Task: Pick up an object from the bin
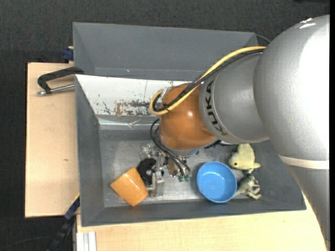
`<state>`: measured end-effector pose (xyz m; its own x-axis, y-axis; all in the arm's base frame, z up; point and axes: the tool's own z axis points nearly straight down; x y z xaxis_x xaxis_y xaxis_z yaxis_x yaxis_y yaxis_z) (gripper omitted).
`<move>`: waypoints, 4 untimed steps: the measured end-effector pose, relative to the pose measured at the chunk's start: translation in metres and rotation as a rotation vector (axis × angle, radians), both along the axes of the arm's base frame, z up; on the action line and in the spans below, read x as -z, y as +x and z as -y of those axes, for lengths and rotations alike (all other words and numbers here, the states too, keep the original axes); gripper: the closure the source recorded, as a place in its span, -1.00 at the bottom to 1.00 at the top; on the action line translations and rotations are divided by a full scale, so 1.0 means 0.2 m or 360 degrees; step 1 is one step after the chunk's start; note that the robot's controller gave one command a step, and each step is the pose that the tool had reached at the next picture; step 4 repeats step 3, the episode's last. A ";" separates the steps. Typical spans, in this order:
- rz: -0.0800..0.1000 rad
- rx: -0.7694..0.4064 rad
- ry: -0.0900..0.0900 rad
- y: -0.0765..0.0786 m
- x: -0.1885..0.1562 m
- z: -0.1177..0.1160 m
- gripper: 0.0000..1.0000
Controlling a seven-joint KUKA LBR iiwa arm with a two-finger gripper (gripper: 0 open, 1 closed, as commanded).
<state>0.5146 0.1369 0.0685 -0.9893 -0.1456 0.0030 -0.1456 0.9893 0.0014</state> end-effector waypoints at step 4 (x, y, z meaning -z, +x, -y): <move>0.0026 0.0001 0.0005 0.02 -0.53 -0.01 1.00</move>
Offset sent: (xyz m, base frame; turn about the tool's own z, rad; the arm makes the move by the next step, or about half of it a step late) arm 0.0000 0.0000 0.0000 0.0000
